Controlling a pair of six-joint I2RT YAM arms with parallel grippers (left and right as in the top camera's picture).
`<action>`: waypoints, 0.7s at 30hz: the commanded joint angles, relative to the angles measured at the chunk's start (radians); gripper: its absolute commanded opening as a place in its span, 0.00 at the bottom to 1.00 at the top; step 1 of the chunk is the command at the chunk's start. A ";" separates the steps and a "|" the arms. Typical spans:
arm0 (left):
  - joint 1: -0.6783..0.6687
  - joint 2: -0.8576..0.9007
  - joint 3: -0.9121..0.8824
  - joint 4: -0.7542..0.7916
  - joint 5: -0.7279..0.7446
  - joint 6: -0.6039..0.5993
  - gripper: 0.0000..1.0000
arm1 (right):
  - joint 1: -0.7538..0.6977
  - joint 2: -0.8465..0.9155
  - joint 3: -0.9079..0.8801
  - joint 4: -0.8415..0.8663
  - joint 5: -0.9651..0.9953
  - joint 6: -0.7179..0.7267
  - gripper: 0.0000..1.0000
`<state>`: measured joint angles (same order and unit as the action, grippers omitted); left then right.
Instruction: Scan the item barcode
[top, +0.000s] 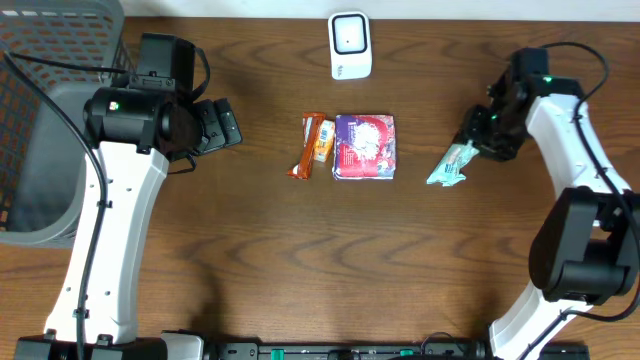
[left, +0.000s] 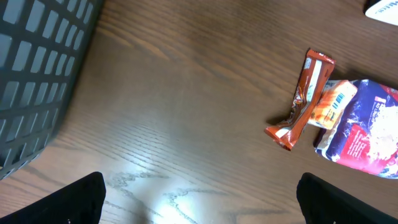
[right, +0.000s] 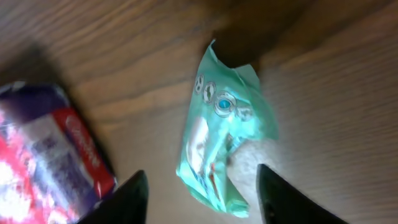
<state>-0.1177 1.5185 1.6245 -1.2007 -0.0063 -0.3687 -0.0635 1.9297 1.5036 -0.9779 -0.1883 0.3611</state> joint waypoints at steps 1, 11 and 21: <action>0.003 -0.009 0.000 -0.003 -0.010 0.005 0.98 | 0.046 0.004 -0.060 0.065 0.059 0.071 0.43; 0.003 -0.009 0.000 -0.003 -0.010 0.005 0.98 | 0.095 0.004 -0.172 0.129 0.356 0.118 0.29; 0.003 -0.009 0.000 -0.003 -0.010 0.005 0.98 | 0.095 0.004 -0.105 0.009 0.382 0.088 0.35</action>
<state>-0.1177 1.5185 1.6241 -1.2007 -0.0063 -0.3687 0.0292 1.9297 1.3533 -0.9703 0.2054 0.4633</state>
